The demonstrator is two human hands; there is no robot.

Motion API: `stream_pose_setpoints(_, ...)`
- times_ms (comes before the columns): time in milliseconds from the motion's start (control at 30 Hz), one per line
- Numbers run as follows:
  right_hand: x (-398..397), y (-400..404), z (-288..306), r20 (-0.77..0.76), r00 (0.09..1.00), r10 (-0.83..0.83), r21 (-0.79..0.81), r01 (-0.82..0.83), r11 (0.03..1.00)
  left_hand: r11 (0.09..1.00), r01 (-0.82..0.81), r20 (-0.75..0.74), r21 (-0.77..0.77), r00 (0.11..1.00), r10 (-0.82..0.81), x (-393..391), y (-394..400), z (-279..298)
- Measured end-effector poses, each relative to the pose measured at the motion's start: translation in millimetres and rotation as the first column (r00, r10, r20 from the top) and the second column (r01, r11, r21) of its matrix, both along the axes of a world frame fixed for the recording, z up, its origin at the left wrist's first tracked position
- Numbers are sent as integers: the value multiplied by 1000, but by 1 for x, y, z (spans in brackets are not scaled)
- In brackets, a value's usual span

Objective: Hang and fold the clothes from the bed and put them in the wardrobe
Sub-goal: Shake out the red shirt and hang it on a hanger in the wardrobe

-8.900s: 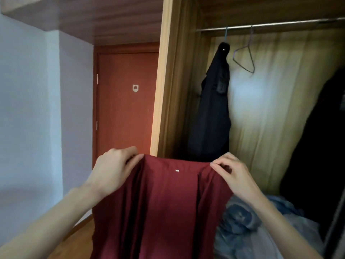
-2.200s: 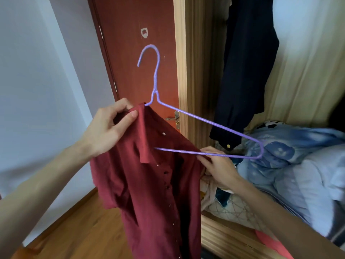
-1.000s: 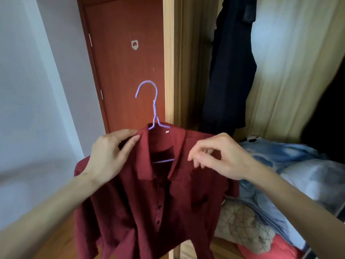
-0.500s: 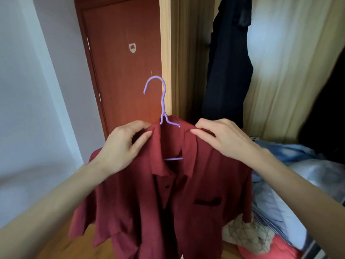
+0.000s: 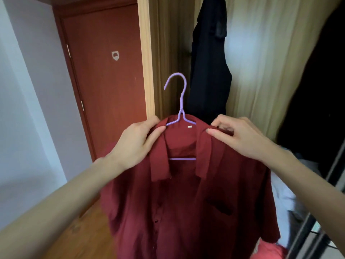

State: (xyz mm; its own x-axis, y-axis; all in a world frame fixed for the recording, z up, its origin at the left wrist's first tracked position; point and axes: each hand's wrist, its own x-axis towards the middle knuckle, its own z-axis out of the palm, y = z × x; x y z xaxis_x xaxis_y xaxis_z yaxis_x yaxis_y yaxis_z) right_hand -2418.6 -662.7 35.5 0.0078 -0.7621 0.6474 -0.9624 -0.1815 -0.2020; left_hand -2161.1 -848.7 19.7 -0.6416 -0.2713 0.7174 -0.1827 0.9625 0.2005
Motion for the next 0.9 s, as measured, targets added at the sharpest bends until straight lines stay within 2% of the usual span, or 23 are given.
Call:
stream_pose_setpoints(100, -10, 18, 6, -152, 985, -82, 22, 86, 996, 999, 40, -18, 2, 999, -40, -24, 4, 1)
stream_pose_setpoints(367, -50, 66, 41, -367, 884, -289, -225, 217, 950, 983, 182, -127, 40, 976, -175, -97, 28, 30)
stream_pose_setpoints(500, -77, 96, 78, -335, 879, -340, -172, 297, 939, 991, 120, -160, -51, 979, -127, -146, 44, 49)
stream_pose_setpoints(633, -100, 124, 95, -278, 872, -403, -70, 400, 914, 983, 181, -172, -43, 967, -186, -204, 59, 55)
stream_pose_setpoints(767, -117, 152, 95, -323, 773, -547, 23, 584, 812, 962, 266, -71, -67, 960, -270, -265, 70, 50)
stream_pose_setpoints(900, -135, 169, 88, -391, 622, -678, -3, 736, 677, 952, 304, -35, -43, 952, -305, -326, 84, 43)
